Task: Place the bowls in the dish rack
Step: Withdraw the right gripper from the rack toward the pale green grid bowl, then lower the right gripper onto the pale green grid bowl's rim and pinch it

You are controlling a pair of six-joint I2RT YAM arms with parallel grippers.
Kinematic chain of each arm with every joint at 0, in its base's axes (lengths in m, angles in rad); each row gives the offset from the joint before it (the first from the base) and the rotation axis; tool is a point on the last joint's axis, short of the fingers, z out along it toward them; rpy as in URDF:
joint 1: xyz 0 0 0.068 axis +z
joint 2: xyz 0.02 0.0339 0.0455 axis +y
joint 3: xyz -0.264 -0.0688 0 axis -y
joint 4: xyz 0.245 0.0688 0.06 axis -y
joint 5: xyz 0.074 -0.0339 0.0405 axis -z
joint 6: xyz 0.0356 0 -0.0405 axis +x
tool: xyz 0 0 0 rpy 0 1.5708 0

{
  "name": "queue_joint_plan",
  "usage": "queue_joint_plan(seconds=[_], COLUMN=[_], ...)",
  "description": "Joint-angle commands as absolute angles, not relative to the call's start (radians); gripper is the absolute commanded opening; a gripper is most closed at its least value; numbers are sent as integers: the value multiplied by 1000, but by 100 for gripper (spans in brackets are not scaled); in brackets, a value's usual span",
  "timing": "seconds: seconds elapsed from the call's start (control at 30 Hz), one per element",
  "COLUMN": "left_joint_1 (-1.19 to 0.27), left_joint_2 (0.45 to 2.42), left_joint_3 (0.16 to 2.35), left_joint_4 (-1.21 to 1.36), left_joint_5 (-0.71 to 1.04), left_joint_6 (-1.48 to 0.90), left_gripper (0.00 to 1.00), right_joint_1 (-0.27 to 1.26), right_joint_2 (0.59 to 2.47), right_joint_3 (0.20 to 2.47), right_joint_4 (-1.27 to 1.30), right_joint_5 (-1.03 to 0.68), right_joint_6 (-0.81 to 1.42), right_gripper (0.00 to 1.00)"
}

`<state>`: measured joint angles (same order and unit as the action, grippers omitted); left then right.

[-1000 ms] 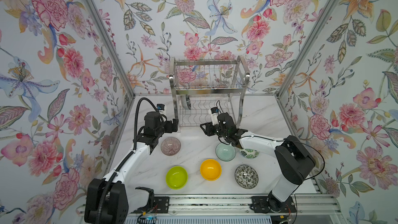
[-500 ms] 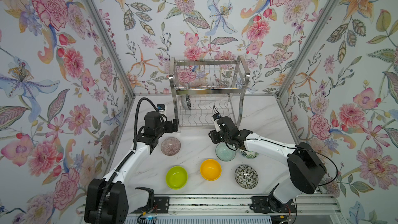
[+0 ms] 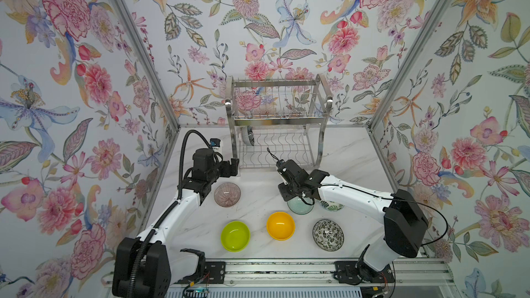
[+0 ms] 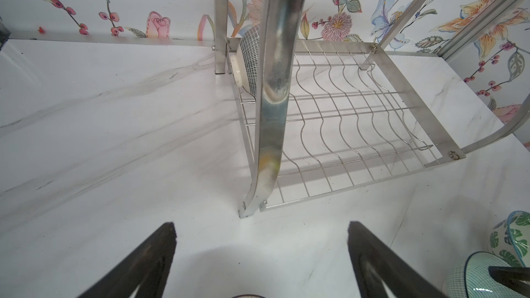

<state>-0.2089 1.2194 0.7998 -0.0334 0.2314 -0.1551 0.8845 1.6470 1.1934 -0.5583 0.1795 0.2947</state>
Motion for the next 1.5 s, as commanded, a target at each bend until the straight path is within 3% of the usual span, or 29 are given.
queue_joint_plan(seconds=[0.0,0.47,1.47], left_joint_1=[-222,-231,-238], left_joint_2=[1221,1225,1217], left_joint_3=[828,833,831], left_joint_4=[-58,-69,-71], left_joint_5=[235,225,219], left_joint_6=[-154,-145,-144], left_gripper=[95,95,95], right_joint_1=[905,969,1006], right_joint_2=[1687,1722,1812], right_joint_3=[1238,1238,1302], right_joint_4=[-690,-746,-851], right_joint_5=[245,202,348], right_joint_6=[304,404,489], right_gripper=[43,39,14])
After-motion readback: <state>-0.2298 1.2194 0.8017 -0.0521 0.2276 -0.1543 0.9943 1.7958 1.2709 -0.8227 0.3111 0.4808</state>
